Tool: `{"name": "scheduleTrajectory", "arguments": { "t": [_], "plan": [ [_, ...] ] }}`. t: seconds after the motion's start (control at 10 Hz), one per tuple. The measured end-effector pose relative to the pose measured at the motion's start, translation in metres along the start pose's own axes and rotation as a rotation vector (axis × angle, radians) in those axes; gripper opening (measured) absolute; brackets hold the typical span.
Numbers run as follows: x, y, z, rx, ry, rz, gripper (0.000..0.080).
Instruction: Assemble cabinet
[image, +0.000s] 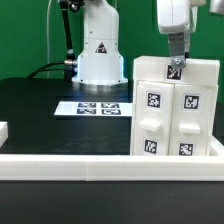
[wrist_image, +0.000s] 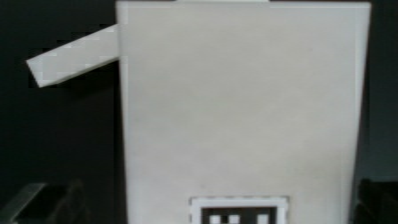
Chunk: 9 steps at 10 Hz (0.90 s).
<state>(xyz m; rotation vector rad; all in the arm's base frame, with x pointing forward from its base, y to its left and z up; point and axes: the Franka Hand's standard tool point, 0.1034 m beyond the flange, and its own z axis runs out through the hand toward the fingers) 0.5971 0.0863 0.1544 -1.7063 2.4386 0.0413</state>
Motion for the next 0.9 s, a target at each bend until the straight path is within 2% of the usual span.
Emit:
{"name": "scheduleTrajectory", "arguments": {
  "t": [0.1,0.2,0.9],
  "plan": [
    [-0.0005,0.0003,0.0001,0.000,0.000,-0.004,0.0788],
    [-0.0009,0.0005,0.0001,0.000,0.000,-0.008,0.0796],
    [-0.0032,0.0018,0.0004,-0.001,-0.001,-0.039,0.0797]
  ]
}}
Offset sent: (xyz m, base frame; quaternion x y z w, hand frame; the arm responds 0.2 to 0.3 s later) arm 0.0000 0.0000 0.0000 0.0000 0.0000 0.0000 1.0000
